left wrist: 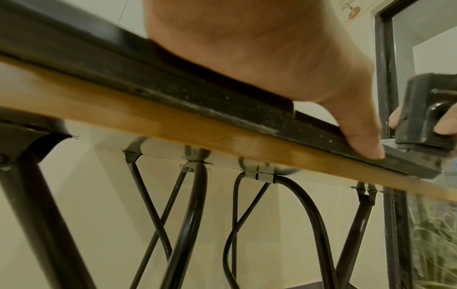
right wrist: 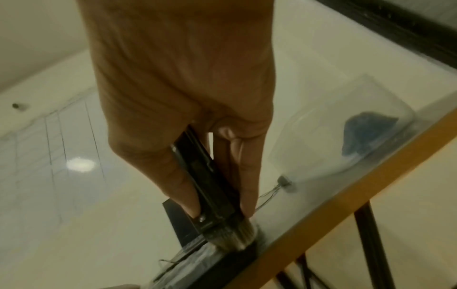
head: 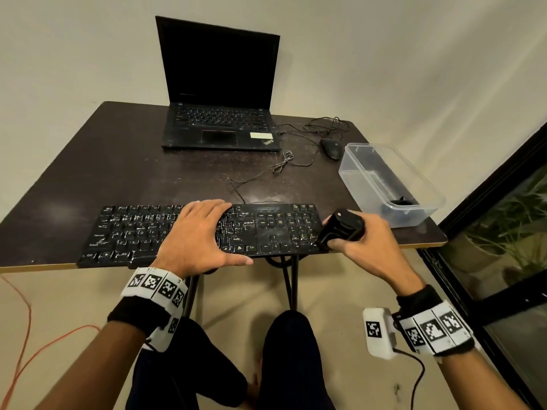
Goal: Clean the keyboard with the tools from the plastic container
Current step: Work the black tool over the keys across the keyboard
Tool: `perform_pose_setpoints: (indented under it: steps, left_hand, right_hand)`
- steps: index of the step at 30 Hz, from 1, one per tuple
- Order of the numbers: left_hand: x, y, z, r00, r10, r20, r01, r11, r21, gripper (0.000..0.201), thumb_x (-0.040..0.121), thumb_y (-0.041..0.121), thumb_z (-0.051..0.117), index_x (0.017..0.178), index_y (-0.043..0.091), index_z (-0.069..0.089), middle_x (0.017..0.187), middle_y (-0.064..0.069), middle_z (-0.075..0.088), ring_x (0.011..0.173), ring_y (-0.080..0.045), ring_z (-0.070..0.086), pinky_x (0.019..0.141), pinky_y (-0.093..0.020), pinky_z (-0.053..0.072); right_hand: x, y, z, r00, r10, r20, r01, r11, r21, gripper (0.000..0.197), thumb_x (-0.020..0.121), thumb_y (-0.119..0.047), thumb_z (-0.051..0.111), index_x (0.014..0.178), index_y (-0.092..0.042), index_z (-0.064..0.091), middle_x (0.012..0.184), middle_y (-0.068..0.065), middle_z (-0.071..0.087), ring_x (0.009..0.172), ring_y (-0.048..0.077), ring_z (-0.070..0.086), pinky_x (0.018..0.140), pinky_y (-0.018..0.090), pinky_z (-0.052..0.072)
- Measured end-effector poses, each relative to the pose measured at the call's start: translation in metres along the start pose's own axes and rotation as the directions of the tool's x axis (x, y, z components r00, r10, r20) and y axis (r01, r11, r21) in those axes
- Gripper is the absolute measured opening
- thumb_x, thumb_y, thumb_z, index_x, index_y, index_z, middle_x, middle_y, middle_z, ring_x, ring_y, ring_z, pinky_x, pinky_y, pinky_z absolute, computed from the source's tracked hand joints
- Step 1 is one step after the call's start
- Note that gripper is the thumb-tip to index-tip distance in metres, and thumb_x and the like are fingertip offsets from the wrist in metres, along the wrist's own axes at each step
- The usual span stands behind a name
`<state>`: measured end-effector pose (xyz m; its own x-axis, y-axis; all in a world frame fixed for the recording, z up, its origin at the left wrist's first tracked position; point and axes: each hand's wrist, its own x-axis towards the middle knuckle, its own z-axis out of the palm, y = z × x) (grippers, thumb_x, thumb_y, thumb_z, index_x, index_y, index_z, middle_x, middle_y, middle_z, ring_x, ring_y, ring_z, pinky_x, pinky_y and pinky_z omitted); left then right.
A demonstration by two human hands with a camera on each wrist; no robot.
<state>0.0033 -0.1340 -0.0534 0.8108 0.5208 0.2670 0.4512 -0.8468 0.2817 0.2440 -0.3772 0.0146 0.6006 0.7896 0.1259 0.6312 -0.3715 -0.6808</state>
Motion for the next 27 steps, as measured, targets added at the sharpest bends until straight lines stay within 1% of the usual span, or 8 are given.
perform_pose_setpoints:
  steps: [5, 9, 12, 14, 16, 19, 24, 27]
  left_hand:
    - [-0.001, 0.001, -0.001, 1.0, 0.002, 0.002, -0.002, 1.0, 0.0, 0.136, 0.051, 0.108, 0.05, 0.152, 0.017, 0.046, 0.154, 0.0, 0.05, 0.143, -0.019, 0.043, 0.128, -0.042, 0.02]
    - [0.0, 0.0, -0.001, 1.0, -0.001, 0.002, 0.001, 1.0, 0.003, 0.136, 0.051, 0.109, 0.048, 0.152, 0.017, 0.046, 0.154, 0.001, 0.049, 0.143, -0.019, 0.042, 0.128, -0.042, 0.02]
    - [-0.001, 0.001, -0.001, 1.0, 0.008, 0.005, -0.008, 1.0, 0.012, 0.135, 0.052, 0.109, 0.049, 0.152, 0.017, 0.046, 0.154, 0.0, 0.049, 0.143, -0.019, 0.042, 0.128, -0.042, 0.02]
    - [-0.001, 0.0, -0.001, 1.0, 0.005, 0.002, -0.005, 1.0, 0.01, 0.135, 0.052, 0.109, 0.049, 0.152, 0.017, 0.046, 0.154, 0.0, 0.05, 0.143, -0.019, 0.042, 0.128, -0.041, 0.02]
    - [-0.001, 0.0, -0.001, 1.0, 0.002, 0.007, -0.002, 1.0, 0.01, 0.135, 0.052, 0.109, 0.048, 0.152, 0.018, 0.045, 0.154, 0.001, 0.049, 0.143, -0.019, 0.042, 0.128, -0.041, 0.019]
    - [-0.001, 0.0, -0.001, 1.0, -0.001, 0.005, 0.001, 1.0, -0.007, 0.135, 0.051, 0.109, 0.049, 0.152, 0.019, 0.045, 0.154, 0.002, 0.049, 0.144, -0.018, 0.041, 0.128, -0.042, 0.019]
    - [-0.002, 0.0, 0.0, 1.0, -0.009, 0.001, 0.009, 1.0, -0.023, 0.134, 0.051, 0.107, 0.052, 0.153, 0.02, 0.044, 0.155, 0.001, 0.047, 0.144, -0.018, 0.039, 0.128, -0.043, 0.019]
    - [-0.001, -0.001, 0.0, 1.0, -0.009, 0.002, 0.009, 1.0, -0.017, 0.135, 0.051, 0.108, 0.051, 0.152, 0.019, 0.044, 0.154, 0.001, 0.048, 0.144, -0.019, 0.04, 0.128, -0.043, 0.019]
  right_hand:
    - [-0.001, -0.003, -0.002, 1.0, 0.009, -0.014, -0.009, 1.0, -0.005, 0.022, 0.072, -0.015, 0.082, 0.092, -0.024, 0.078, 0.083, -0.008, 0.079, 0.087, 0.017, 0.075, 0.083, 0.047, 0.062]
    - [-0.006, -0.01, 0.009, 0.994, -0.037, 0.102, 0.038, 0.999, -0.006, 0.033, 0.067, -0.028, 0.079, 0.099, -0.034, 0.079, 0.09, -0.016, 0.08, 0.091, 0.01, 0.076, 0.089, 0.043, 0.061]
    - [-0.004, -0.012, 0.014, 0.999, -0.035, -0.013, 0.035, 0.999, -0.02, 0.026, 0.069, -0.025, 0.078, 0.094, -0.029, 0.077, 0.081, -0.012, 0.077, 0.081, 0.015, 0.073, 0.079, 0.04, 0.061]
    - [-0.008, -0.017, 0.02, 0.997, -0.081, 0.008, 0.082, 0.993, -0.086, 0.02, 0.072, -0.021, 0.078, 0.09, -0.025, 0.073, 0.076, -0.009, 0.074, 0.075, 0.017, 0.069, 0.071, 0.036, 0.058]
    - [-0.008, -0.021, 0.024, 0.994, -0.102, 0.039, 0.106, 0.988, -0.116, 0.02, 0.073, -0.02, 0.078, 0.091, -0.025, 0.073, 0.075, -0.008, 0.073, 0.074, 0.019, 0.068, 0.071, 0.035, 0.058]
    - [0.002, -0.019, 0.019, 0.995, -0.064, -0.077, 0.055, 0.992, -0.115, 0.026, 0.071, -0.019, 0.076, 0.095, -0.029, 0.074, 0.076, -0.008, 0.075, 0.077, 0.02, 0.07, 0.074, 0.037, 0.06]
    - [0.011, -0.03, 0.016, 0.986, -0.078, 0.149, 0.101, 0.983, -0.152, 0.021, 0.07, -0.022, 0.08, 0.087, -0.034, 0.074, 0.078, -0.013, 0.076, 0.078, 0.011, 0.071, 0.074, 0.033, 0.059]
    - [0.021, -0.03, 0.014, 0.994, -0.095, 0.054, 0.104, 0.977, -0.188, 0.022, 0.073, -0.018, 0.077, 0.08, -0.037, 0.07, 0.073, -0.013, 0.074, 0.073, 0.008, 0.068, 0.068, 0.03, 0.055]
